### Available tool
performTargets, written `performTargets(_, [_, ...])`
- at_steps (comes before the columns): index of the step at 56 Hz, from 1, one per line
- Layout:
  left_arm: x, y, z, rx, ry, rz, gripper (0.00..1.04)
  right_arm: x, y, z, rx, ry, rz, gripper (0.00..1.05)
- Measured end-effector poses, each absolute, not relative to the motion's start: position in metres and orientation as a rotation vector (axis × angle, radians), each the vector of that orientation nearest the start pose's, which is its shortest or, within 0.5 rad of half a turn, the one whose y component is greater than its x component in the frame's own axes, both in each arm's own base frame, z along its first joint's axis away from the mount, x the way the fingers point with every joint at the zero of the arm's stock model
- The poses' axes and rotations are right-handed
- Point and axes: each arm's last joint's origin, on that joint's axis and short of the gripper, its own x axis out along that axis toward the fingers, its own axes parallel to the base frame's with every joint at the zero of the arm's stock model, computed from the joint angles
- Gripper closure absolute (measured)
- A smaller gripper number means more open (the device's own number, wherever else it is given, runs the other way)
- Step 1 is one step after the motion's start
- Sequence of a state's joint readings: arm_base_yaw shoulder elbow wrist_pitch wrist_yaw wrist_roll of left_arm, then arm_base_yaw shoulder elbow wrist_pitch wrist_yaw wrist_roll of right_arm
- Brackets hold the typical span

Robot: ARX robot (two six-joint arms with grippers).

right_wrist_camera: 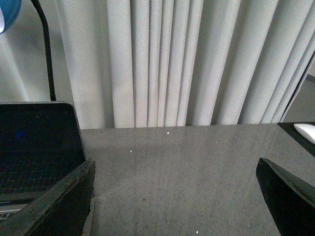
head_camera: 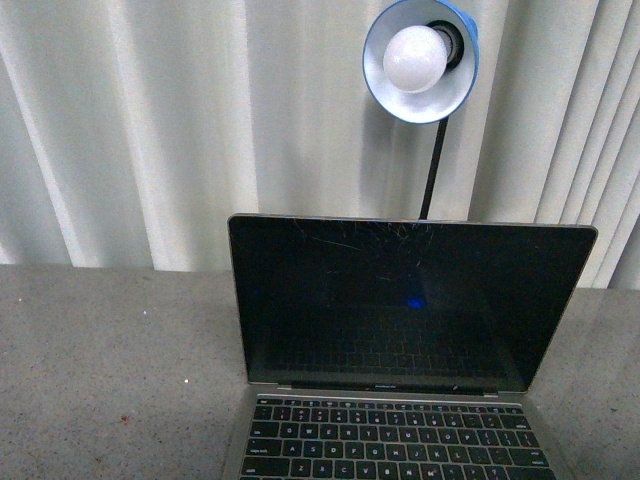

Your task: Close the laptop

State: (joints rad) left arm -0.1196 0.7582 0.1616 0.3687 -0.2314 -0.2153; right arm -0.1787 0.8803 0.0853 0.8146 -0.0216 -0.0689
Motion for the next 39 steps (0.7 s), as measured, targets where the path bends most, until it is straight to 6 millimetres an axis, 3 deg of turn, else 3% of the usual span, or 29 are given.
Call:
performTargets(13, [0.241, 0.002, 0.209, -0.074, 0.139, 0.09, 0.07, 0.237, -0.052, 0.2, -0.21, 0.007, -0.109, 0.07])
performTargets(18, [0.28, 0.006, 0.22, 0.0, 0.16, 0.061, 0.07, 0.276, -0.066, 0.217, -0.278, 0.046, -0.07, 0.07])
performTargets(30, [0.334, 0.003, 0.244, 0.124, 0.15, -0.026, 0.07, 0.335, -0.081, 0.246, -0.394, 0.09, 0.036, 0.07])
performTargets(39, [0.369, -0.006, 0.261, 0.271, 0.185, -0.157, 0.07, 0.372, -0.083, 0.256, -0.485, 0.132, 0.155, 0.07])
